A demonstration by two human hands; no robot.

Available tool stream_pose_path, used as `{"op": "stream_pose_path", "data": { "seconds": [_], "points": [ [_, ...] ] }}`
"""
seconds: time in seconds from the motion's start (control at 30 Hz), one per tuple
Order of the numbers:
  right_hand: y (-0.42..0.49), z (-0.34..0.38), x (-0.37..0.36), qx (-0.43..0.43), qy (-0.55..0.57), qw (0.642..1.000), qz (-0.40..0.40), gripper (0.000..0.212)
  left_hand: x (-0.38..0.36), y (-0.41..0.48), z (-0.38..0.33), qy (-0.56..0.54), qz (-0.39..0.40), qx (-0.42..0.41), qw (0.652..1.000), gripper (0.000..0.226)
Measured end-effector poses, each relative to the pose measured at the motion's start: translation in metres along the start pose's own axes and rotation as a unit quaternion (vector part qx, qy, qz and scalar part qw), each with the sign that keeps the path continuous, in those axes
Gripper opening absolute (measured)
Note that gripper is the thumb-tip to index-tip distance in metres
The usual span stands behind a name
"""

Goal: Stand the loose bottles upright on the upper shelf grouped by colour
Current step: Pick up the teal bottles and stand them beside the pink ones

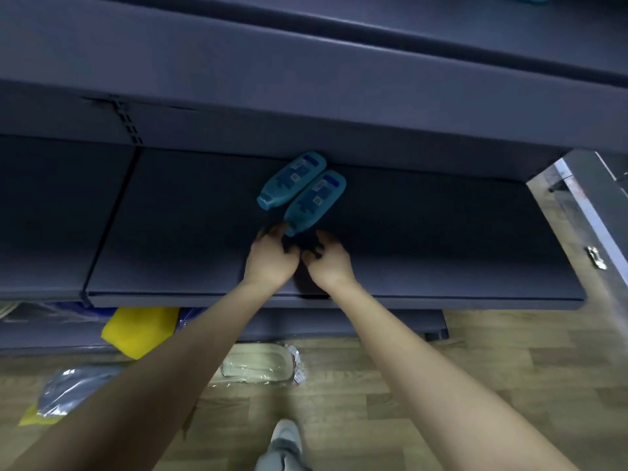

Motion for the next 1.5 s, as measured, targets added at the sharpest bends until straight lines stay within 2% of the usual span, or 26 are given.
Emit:
{"op": "stream_pose_path", "data": {
  "seconds": [0.2, 0.4, 0.63, 0.83, 0.93, 1.07, 1.2, 1.4, 1.5],
  "points": [
    [0.034, -0.005, 0.006, 0.001, 0.033, 0.998, -0.050, 0.026, -0.006, 0.027, 0.003, -0.067, -0.031, 0.010, 0.997, 0.044],
    [0.053, -0.010, 0.009, -0.017, 0.125, 0.988, -0.084, 0.042, -0.013, 0.043, 0.001, -0.124, -0.017, 0.054, 0.991, 0.036],
    [0.063, -0.024, 0.009, -0.060, 0.211, 0.969, -0.113, 0.043, -0.024, 0.052, 0.009, -0.212, -0.004, 0.117, 0.970, 0.031],
    [0.059, -0.034, 0.013, -0.097, 0.292, 0.942, -0.135, 0.041, -0.035, 0.047, 0.005, -0.257, 0.052, 0.154, 0.953, 0.025],
    [0.048, -0.035, 0.015, -0.101, 0.321, 0.933, -0.129, 0.042, -0.033, 0.037, -0.001, -0.301, 0.077, 0.163, 0.936, 0.020],
    [0.026, -0.032, 0.017, -0.111, 0.362, 0.919, -0.110, 0.042, -0.020, 0.017, -0.009, -0.305, 0.090, 0.166, 0.933, 0.026],
    [-0.001, -0.019, 0.020, -0.115, 0.325, 0.932, -0.109, 0.042, -0.005, -0.007, -0.016, -0.295, 0.106, 0.159, 0.936, 0.026],
    [-0.053, 0.010, 0.028, -0.083, 0.261, 0.960, -0.062, 0.020, 0.024, -0.046, -0.027, -0.286, 0.134, 0.150, 0.937, 0.024],
    [-0.080, 0.020, 0.029, -0.061, 0.170, 0.983, -0.024, 0.038, 0.043, -0.068, -0.029, -0.274, 0.141, 0.145, 0.940, 0.028]
  ]
}}
Point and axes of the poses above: each hand's wrist, its own y-axis towards the middle knuckle, its own x-axis out of the back of the hand, z = x × y, the point moved 9 cm from there along y, towards the middle knuckle, and after that the axes turned 13 degrees about y, right-handed, at the moved point
